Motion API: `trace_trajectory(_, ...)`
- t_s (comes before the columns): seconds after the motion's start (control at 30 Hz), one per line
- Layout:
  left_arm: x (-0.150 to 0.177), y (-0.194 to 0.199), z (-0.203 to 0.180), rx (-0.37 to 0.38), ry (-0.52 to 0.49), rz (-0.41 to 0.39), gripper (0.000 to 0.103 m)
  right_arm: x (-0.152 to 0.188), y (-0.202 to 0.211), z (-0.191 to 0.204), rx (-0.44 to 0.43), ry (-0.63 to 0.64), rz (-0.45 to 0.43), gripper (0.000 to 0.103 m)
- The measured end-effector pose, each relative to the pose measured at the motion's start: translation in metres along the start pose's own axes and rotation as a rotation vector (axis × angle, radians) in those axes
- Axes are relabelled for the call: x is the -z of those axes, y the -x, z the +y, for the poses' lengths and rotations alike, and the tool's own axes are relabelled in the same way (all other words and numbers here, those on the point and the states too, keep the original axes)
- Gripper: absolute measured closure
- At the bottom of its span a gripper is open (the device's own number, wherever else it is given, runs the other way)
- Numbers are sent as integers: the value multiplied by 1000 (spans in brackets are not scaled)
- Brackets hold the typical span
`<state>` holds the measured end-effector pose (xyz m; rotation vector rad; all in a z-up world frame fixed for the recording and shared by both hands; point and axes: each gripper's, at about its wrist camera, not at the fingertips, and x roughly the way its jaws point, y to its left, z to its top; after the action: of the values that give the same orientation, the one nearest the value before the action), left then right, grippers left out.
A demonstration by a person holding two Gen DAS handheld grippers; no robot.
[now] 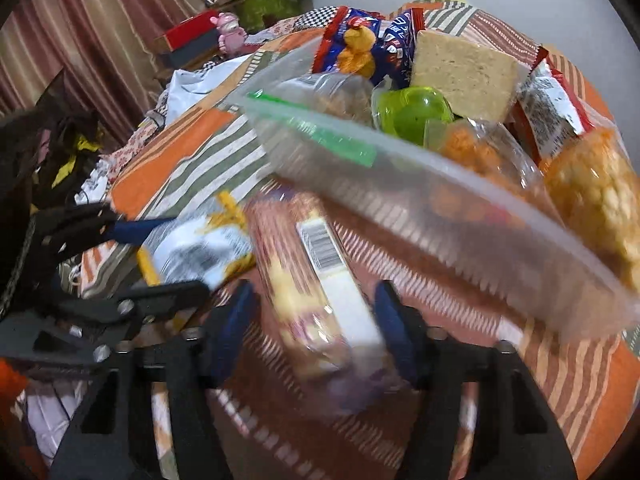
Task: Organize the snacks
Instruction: 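Grasp the white-and-yellow chip bag with the left tool while the right tool grasps the wafer roll, then carry the chip bag and wafer roll over the clear box and open both tools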
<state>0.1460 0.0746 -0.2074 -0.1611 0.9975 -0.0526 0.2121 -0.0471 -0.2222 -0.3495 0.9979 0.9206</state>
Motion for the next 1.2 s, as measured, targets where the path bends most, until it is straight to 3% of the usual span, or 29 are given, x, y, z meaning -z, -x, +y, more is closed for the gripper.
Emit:
trace_trajectory(0.13,1,-6,-9,-41,-37,-25,38,8,4,6,22,2,-50,59)
trace_trajectory(0.23,2,-6,-15,-72,-70,-37,47,11,8,6,24,-17,-79,61)
trace_trajectory(0.47,0,5,-23,-47,-74,-46,50,16,34,-5,2,-89,-157,61)
trace_trajectory(0.73,-18,40,-29,-18,-42,-135,50,23,75,-5,23,-116,-266,61)
trace_trajectory(1.0,-43,68,-39,-18,-50,-238,50,8,101,-10,63,-126,-366,61)
trace_trajectory(1.2,-68,69,-40,12,-26,-280,50,-10,97,-21,92,-155,-405,61)
